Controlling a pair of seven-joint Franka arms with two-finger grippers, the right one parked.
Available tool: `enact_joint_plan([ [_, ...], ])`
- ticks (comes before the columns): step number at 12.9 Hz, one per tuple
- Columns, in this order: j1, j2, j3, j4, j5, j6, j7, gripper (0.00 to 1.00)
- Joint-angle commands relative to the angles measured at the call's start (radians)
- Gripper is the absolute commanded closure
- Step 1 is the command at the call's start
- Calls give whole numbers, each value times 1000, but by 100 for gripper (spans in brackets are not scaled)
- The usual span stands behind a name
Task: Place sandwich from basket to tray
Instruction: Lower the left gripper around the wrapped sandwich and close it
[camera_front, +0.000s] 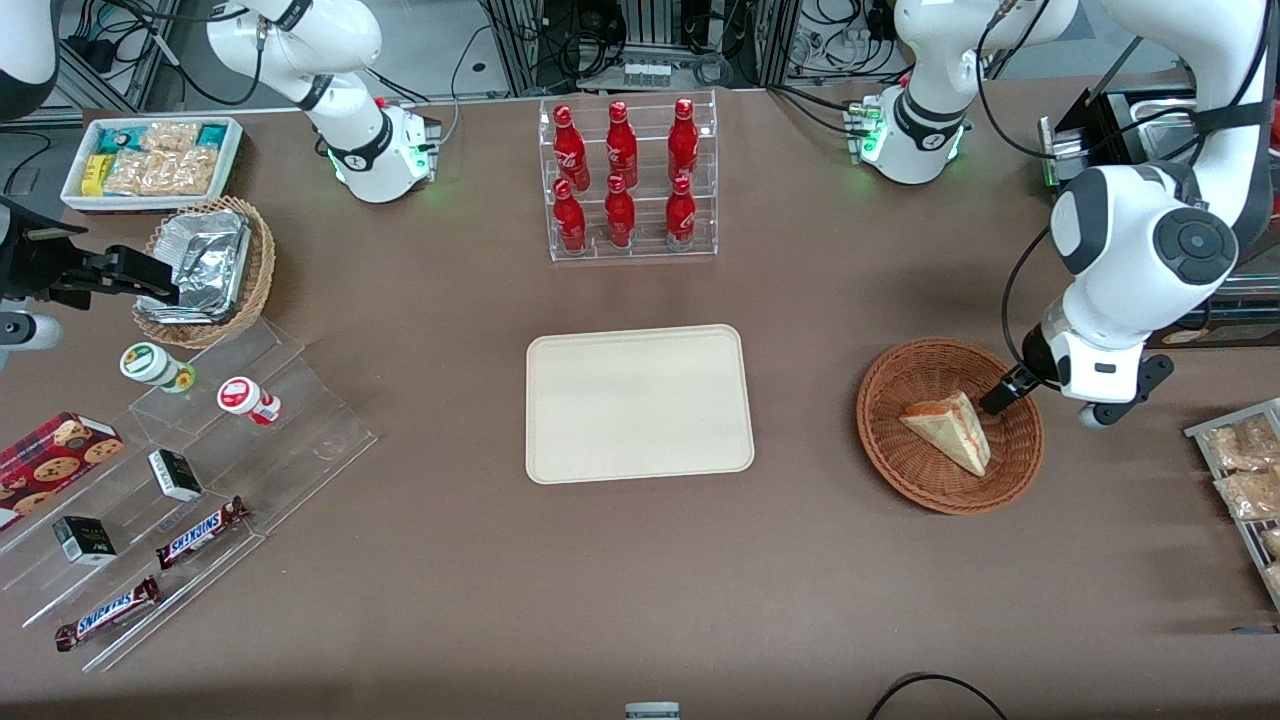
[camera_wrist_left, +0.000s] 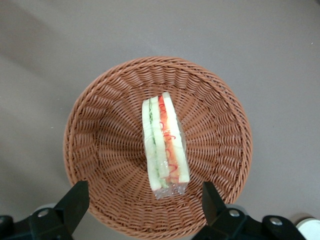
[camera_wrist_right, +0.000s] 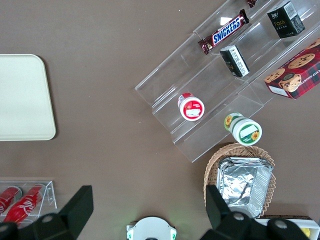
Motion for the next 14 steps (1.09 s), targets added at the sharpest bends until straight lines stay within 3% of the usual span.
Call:
enact_joint_plan([
  [1,-19,28,-1,-31,9,82,-72,0],
  [14,-45,162,0,-54,12,185,-92,0],
])
